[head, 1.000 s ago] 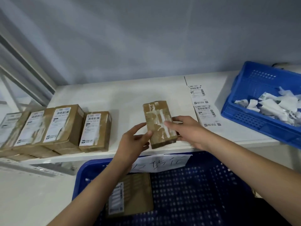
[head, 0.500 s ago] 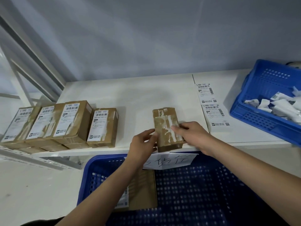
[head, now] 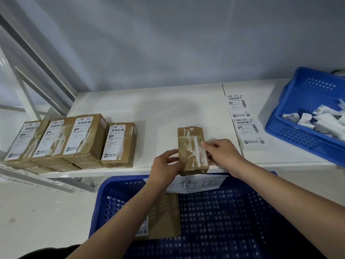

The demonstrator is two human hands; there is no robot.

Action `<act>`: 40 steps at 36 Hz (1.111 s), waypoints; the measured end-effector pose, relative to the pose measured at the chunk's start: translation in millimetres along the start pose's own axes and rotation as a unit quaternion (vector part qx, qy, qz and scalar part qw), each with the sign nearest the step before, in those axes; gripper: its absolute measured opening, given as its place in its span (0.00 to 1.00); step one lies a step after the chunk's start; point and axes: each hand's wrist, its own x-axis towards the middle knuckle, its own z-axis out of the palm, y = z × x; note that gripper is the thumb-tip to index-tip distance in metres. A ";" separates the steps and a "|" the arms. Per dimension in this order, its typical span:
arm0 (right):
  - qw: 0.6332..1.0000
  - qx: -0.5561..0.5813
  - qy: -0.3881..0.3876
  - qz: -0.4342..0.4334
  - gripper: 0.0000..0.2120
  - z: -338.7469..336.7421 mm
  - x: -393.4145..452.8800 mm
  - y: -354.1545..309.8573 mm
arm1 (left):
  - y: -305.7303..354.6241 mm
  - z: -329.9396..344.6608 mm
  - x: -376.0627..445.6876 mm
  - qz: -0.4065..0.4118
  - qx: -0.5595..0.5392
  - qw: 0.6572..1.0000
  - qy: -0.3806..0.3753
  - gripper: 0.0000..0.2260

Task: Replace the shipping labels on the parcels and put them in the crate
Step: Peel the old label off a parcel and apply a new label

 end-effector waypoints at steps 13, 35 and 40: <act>1.000 0.024 0.005 -0.009 0.09 -3.6 2.3 -2.5 | -6.1 1.7 -0.8 0.031 0.041 0.999 -0.005 0.20; 0.889 -0.409 0.203 0.033 0.24 -94.5 27.0 -0.1 | -0.4 -3.9 8.1 0.014 0.019 1.000 0.004 0.17; 0.900 -0.393 0.153 0.110 0.34 -96.9 32.4 10.0 | 0.4 -2.8 8.5 0.008 0.015 1.000 0.005 0.17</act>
